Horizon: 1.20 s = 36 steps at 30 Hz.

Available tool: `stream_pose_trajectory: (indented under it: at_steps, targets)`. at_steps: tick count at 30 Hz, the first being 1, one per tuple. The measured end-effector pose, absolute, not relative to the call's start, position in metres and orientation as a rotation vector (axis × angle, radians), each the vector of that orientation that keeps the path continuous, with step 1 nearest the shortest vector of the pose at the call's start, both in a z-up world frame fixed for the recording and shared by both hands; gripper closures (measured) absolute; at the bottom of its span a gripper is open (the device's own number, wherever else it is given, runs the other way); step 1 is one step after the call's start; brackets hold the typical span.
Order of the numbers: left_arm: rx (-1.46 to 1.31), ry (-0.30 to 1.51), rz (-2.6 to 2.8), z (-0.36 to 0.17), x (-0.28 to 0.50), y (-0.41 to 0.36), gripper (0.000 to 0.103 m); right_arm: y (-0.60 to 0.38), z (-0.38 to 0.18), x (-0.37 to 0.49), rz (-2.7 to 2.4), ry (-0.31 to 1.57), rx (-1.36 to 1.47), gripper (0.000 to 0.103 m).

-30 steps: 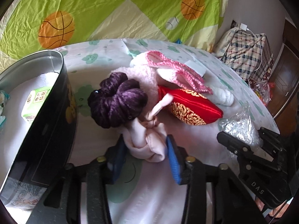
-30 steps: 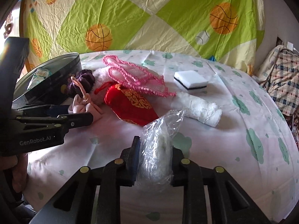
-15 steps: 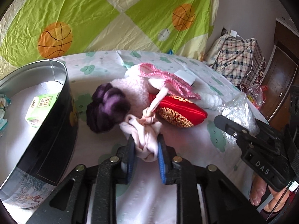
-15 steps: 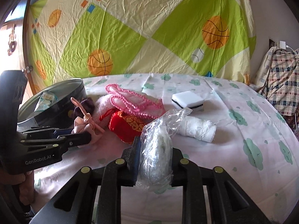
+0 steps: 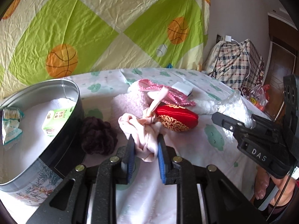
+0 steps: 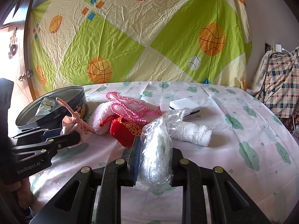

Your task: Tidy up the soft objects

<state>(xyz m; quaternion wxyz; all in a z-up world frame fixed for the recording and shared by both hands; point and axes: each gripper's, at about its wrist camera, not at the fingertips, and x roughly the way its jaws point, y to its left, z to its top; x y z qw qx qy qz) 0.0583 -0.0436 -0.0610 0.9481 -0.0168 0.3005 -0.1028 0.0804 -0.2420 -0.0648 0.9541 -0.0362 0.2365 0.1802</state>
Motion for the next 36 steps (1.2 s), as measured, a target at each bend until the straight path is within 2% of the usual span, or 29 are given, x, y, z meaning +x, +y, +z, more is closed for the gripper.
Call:
stream_pose_trajectory:
  at_steps: [19, 36]
  targets:
    - [-0.009, 0.471, -0.183, -0.052, 0.036, -0.041, 0.083, -0.249, -0.059, 0.063, 0.319, 0.354, -0.053, 0.078]
    - [-0.002, 0.398, -0.155, -0.049, 0.023, -0.036, 0.083, -0.25, -0.058, 0.059, 0.309, 0.326, -0.048, 0.078]
